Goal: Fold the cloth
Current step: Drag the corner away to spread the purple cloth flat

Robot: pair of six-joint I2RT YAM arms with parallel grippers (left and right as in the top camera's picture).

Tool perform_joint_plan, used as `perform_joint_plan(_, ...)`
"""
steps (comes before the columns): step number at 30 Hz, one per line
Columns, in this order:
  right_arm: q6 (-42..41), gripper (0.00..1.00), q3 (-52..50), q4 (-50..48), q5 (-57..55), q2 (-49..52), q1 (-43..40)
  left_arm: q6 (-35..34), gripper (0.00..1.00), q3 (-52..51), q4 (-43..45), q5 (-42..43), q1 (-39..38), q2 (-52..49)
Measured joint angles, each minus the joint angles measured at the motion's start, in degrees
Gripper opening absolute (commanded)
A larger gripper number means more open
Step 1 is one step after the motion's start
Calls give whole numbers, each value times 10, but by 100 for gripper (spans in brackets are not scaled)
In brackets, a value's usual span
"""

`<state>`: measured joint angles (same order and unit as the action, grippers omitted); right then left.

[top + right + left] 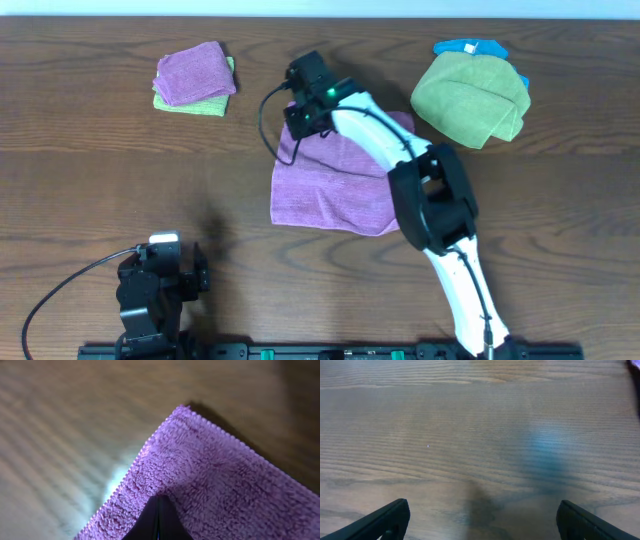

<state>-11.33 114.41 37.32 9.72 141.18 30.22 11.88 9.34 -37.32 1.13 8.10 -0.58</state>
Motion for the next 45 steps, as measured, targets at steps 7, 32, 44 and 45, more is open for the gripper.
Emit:
perform_joint_plan(7,-4,1,28,9,15,14,-27,0,95,0,0,0,0,0)
perform_joint_plan(32,39,1,213,192,-21,28,51,0,95,0,0,0,0,0)
perform_joint_plan(44,49,1,293,375,-148,-52,41,0,95,0,0,0,0,0)
perform_joint_plan(45,49,2,293,380,-154,-68,41,0,95,0,0,0,0,0)
